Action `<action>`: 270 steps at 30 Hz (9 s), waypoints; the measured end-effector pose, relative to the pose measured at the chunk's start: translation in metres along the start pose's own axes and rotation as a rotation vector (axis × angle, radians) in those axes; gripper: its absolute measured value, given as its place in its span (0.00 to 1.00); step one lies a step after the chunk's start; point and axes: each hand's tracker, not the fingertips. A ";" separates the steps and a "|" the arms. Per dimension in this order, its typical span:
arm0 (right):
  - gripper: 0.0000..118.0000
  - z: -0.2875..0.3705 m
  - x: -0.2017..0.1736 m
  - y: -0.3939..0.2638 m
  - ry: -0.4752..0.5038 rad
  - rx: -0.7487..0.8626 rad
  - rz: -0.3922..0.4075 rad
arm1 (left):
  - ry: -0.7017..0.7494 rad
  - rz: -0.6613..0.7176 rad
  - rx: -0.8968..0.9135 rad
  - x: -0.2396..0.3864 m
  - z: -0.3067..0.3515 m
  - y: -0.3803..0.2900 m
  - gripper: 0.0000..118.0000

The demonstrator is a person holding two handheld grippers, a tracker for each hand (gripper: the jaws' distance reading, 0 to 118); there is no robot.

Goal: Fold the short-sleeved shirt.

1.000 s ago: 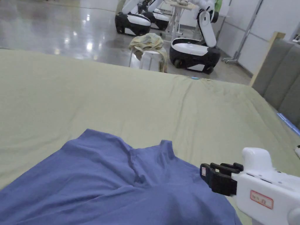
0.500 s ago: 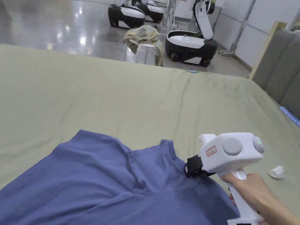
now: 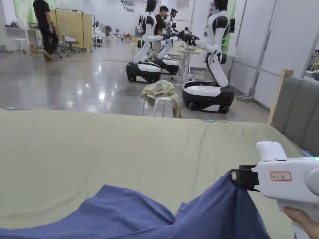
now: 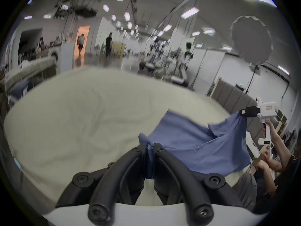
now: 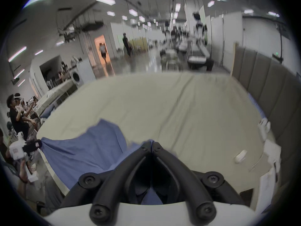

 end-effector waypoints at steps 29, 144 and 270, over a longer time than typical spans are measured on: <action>0.01 0.031 0.016 0.301 -0.329 0.497 0.071 | 0.151 -0.295 0.331 0.066 -0.122 0.341 0.07; 0.00 0.146 -0.134 -0.187 -0.088 0.247 0.045 | 0.068 -0.095 -0.118 -0.016 0.072 -0.097 0.40; 0.35 0.029 0.013 -0.155 -0.187 0.008 -0.206 | 0.177 -0.069 -0.520 -0.030 -0.215 -0.048 0.07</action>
